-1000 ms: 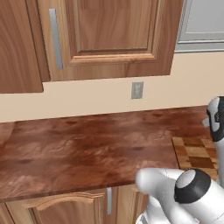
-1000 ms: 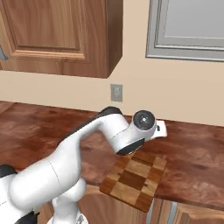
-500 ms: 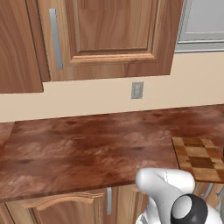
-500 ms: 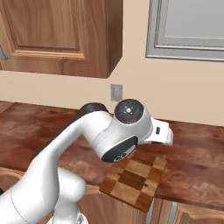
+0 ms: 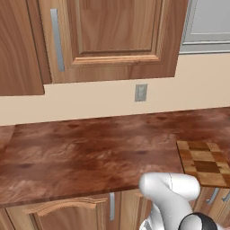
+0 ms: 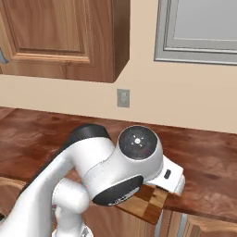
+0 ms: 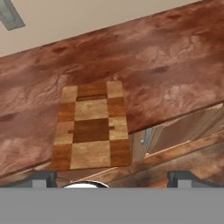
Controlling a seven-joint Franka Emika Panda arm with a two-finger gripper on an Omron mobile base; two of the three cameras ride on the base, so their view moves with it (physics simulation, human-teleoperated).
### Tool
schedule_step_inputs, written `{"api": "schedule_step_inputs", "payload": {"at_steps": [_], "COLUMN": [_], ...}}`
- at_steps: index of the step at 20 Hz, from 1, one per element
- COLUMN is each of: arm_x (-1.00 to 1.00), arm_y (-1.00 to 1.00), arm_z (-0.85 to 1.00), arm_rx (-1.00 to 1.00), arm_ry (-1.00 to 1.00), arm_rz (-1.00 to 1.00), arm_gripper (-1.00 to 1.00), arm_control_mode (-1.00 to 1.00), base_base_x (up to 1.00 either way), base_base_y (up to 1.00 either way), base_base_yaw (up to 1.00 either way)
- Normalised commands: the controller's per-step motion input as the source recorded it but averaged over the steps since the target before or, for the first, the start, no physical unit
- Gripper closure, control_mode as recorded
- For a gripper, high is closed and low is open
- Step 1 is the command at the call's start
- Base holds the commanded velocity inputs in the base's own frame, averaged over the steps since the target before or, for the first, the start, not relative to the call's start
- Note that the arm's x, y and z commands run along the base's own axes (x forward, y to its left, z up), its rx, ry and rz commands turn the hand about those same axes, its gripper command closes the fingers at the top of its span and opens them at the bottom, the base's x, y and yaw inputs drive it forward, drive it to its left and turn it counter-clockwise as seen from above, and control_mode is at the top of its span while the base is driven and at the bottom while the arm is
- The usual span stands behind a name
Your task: Move the cutting board and knife to the sink. Then move spray from the cabinet to the counter.
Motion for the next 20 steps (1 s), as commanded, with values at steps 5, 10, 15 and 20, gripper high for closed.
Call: {"api": "schedule_step_inputs", "payload": {"at_steps": [5, 10, 15, 20], "arm_x": [-0.74, -0.35, -0.08, -0.05], "arm_y": [0.0, 0.0, 0.0, 0.0], "arm_z": [-0.29, -0.2, 0.0, -0.07], "arm_rx": [0.25, 0.28, 0.18, 0.18], "arm_ry": [-0.21, -0.08, 0.24, 0.32], "arm_rz": [0.0, 0.0, 0.03, 0.03], "arm_gripper": [-1.0, -1.0, -1.0, -1.0], "arm_control_mode": [-1.0, -1.0, -1.0, -1.0], "base_base_x": [0.0, 0.0, 0.0, 0.0], "base_base_y": [0.0, 0.0, 0.0, 0.0], "base_base_yaw": [0.0, 0.0, 0.0, 0.0]}}
